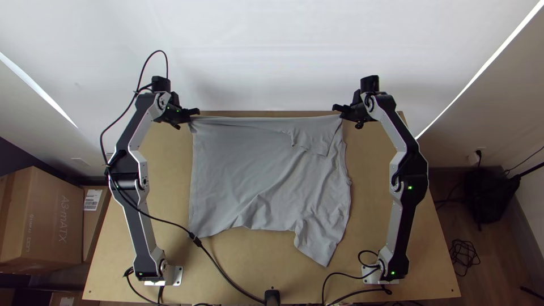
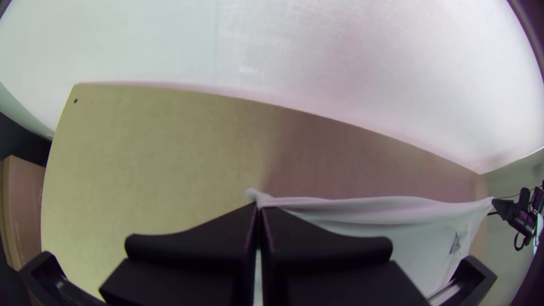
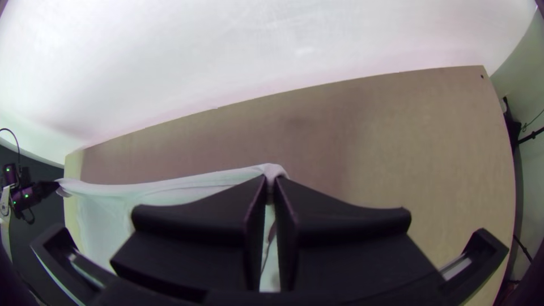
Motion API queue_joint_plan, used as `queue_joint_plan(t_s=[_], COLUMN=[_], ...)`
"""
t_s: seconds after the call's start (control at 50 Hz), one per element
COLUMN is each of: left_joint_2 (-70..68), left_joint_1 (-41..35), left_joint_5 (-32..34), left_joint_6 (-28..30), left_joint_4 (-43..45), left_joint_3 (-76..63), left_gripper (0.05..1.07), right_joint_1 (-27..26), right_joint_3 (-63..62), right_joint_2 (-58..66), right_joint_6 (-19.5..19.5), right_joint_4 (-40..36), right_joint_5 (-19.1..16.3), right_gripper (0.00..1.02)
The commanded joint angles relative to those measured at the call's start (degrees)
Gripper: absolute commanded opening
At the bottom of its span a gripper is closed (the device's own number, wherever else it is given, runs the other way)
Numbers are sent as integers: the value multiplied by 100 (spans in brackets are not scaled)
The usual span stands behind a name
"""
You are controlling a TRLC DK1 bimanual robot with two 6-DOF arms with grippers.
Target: Fold the t-shirt
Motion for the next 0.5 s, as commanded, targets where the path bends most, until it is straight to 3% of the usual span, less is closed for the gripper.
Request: queue_joint_plan(t_s=[0.0, 0.18, 0.48], left_joint_2=[-600, -1347, -2569], left_joint_1=[80, 97, 97], left_joint_5=[64, 213, 345], left_joint_6=[-80, 104, 184], left_joint_4=[-208, -103, 1031], left_joint_3=[-8, -940, -3198], left_gripper=[8, 8, 8], right_joint_1=[-179, -258, -337], right_joint_3=[133, -297, -1422], right_joint_2=[-141, -537, -1477], right_joint_6=[133, 80, -43], right_joint_4=[-366, -586, -577], right_joint_5=[60, 7, -28], right_gripper=[2, 2, 2])
